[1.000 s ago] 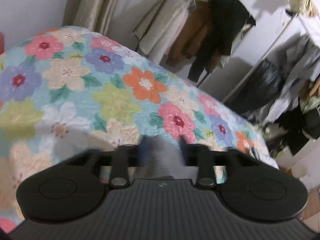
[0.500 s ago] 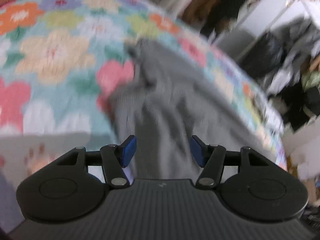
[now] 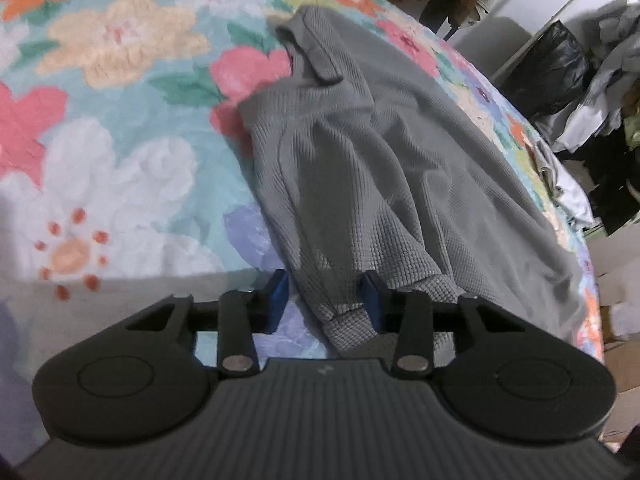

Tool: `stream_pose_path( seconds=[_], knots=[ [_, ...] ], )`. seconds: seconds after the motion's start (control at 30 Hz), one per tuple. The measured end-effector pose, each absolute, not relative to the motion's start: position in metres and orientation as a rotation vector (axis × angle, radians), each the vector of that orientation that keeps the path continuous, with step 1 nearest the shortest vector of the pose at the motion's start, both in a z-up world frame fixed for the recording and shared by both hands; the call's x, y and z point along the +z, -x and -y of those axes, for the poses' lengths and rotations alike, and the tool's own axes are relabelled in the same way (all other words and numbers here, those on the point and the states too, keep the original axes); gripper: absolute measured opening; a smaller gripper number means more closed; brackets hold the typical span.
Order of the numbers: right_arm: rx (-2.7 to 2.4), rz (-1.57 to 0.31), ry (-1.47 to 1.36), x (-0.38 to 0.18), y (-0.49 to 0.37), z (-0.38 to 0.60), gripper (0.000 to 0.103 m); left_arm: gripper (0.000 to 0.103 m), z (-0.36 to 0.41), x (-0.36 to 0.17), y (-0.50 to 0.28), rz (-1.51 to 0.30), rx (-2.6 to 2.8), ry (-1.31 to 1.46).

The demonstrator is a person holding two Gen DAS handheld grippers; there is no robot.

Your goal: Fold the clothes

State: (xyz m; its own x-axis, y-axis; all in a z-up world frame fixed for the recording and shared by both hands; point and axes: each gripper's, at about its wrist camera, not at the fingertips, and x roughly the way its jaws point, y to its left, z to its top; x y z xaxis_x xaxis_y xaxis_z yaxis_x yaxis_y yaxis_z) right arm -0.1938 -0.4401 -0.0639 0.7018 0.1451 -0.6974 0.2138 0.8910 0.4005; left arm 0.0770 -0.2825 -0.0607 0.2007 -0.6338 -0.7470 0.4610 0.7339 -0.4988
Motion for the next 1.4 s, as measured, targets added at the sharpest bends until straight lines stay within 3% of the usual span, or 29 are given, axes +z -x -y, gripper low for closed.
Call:
stream_pose_path(
  seconds=[0.2,0.23,0.27,0.3,0.37,0.4,0.53,0.73,0.93,1.07,1.4],
  knots=[
    [-0.053,-0.731,-0.402,-0.075,0.188,0.424,0.06,0.046,0.285,-0.087,-0.091,-1.191,-0.805,0.375],
    [-0.05,-0.705,-0.363,-0.073,0.188,0.422,0.052,0.038,0.283,-0.094,-0.094,-1.213,-0.816,0.434],
    [-0.05,-0.669,-0.333,-0.071,0.189,0.421,0.049,0.015,0.277,-0.092,-0.095,-1.205,-0.818,0.468],
    [-0.052,-0.629,-0.305,-0.069,0.19,0.421,0.048,0.006,0.269,-0.084,-0.095,-1.182,-0.82,0.492],
    [-0.066,-0.596,-0.301,-0.069,0.191,0.425,0.029,0.005,0.252,-0.07,-0.094,-1.137,-0.822,0.539],
    [-0.065,-0.595,-0.315,-0.069,0.191,0.428,0.008,0.005,0.243,-0.063,-0.094,-1.114,-0.823,0.562],
    [-0.066,-0.543,-0.318,-0.051,0.201,0.429,0.006,0.004,0.209,-0.035,-0.093,-1.022,-0.826,0.654],
    [0.182,-0.391,-0.233,0.021,0.225,0.39,0.006,0.004,0.171,-0.015,-0.091,-0.949,-0.752,0.686],
    [0.275,-0.575,-0.349,-0.03,0.193,0.38,0.006,0.004,0.175,-0.04,-0.108,-1.045,-0.593,0.509],
    [0.329,-0.647,-0.458,-0.042,0.189,0.381,0.006,0.003,0.161,-0.038,-0.11,-1.01,-0.623,0.591],
    [0.366,-0.696,-0.546,-0.076,0.183,0.378,0.006,0.004,0.165,-0.05,-0.107,-1.124,-0.672,0.595]
  ],
)
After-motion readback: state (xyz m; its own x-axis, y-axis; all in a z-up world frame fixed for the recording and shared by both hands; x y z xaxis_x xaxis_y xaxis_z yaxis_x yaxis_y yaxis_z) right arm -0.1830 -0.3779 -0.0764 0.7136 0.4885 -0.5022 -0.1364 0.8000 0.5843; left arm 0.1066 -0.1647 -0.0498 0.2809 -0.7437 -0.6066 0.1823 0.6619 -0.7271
